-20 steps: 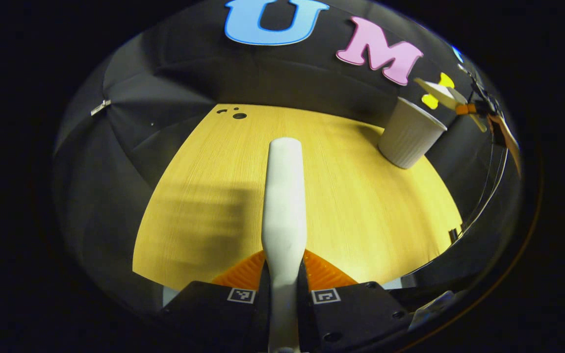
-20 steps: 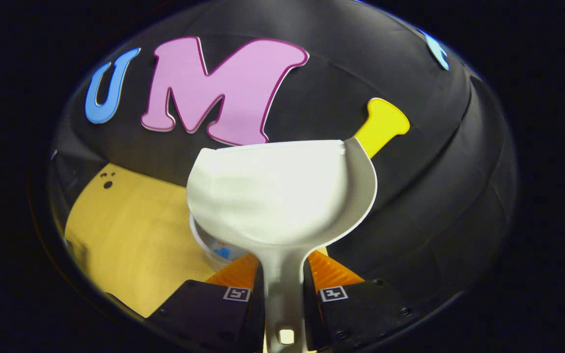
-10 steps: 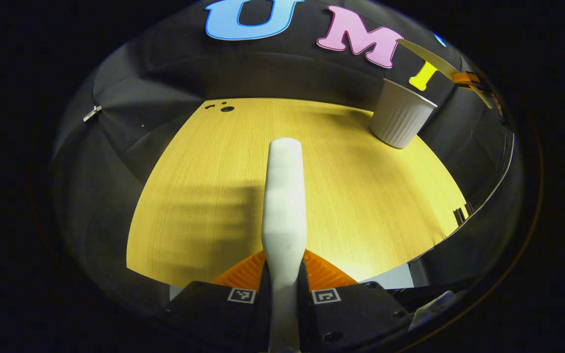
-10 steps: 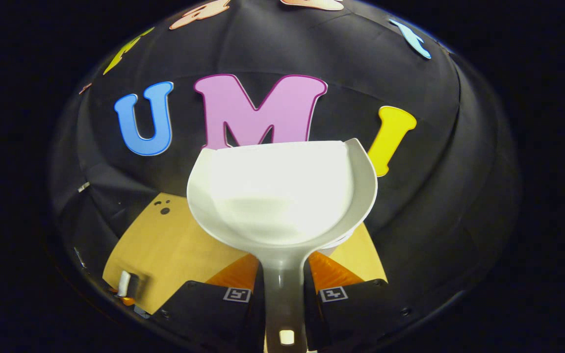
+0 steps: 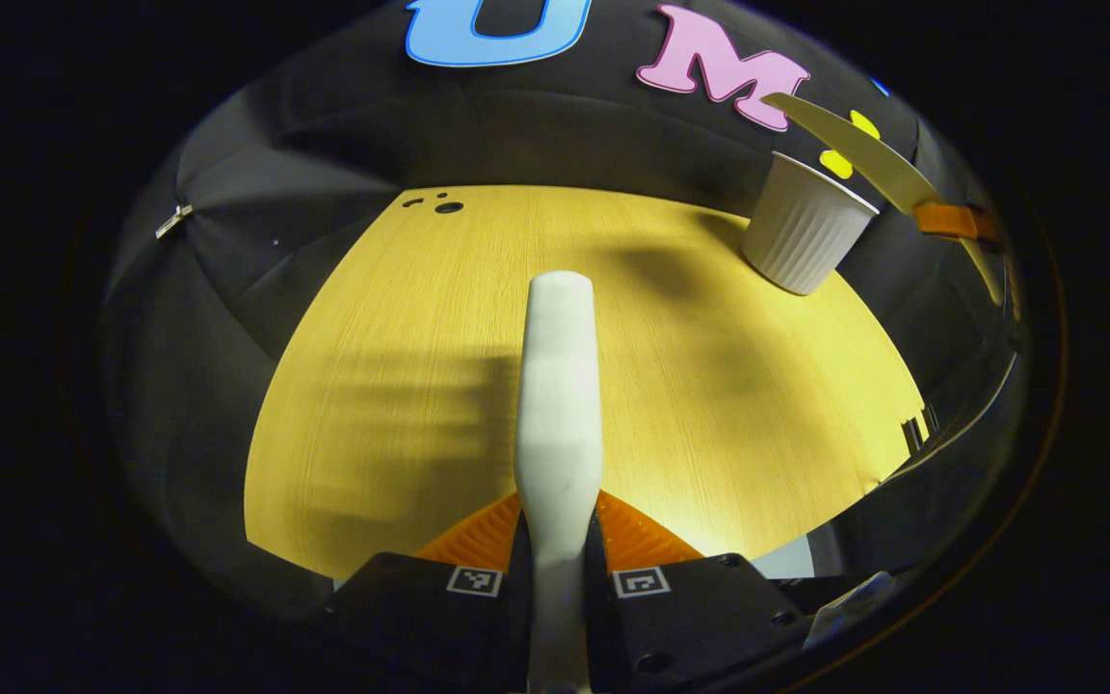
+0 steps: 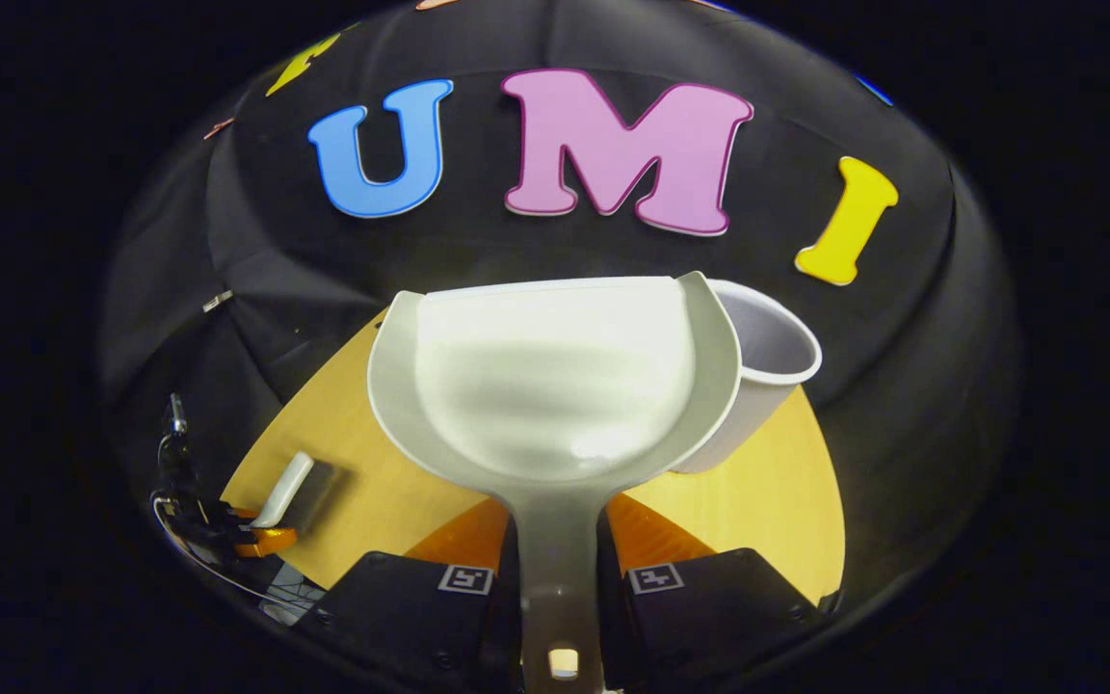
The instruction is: Pick up the small broom and dustpan from the desktop, sweep the trash into the dustpan with the broom, and then empty the trash into the garbage bin.
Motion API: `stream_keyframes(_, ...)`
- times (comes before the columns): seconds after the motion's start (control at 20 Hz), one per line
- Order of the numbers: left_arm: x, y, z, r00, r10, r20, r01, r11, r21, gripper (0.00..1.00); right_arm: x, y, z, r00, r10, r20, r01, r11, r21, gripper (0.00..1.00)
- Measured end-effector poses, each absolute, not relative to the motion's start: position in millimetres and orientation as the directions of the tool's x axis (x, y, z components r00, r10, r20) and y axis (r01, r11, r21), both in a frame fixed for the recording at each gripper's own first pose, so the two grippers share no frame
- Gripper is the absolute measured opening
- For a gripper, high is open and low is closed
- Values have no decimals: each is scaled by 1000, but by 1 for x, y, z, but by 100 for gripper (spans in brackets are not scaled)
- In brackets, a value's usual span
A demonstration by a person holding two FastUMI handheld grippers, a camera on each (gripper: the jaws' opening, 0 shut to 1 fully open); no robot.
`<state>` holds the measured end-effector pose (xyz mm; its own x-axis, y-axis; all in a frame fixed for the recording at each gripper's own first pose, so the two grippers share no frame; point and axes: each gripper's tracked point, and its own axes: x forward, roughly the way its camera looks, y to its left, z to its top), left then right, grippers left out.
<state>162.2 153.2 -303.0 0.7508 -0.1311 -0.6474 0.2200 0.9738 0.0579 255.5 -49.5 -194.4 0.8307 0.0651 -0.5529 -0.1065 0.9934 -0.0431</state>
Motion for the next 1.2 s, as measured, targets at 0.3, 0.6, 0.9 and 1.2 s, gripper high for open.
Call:
stream_keyframes(0.3,201,144,-316,725,-106,-681,206,976,67,28,239,-27,-252,729,116,-675,-122,992,38,36)
stream_keyframes(0.6,242,136,-330,703,-56,-709,176,980,97,28,227,-29,-314,607,109,-787,-73,994,82,36)
stream_keyframes(0.9,262,129,-341,676,3,-737,165,974,156,28,210,-33,-333,522,88,-848,-36,996,81,36)
stream_keyframes(1.2,272,131,-338,683,53,-728,159,963,219,33,207,-37,-339,500,80,-862,-81,996,46,38)
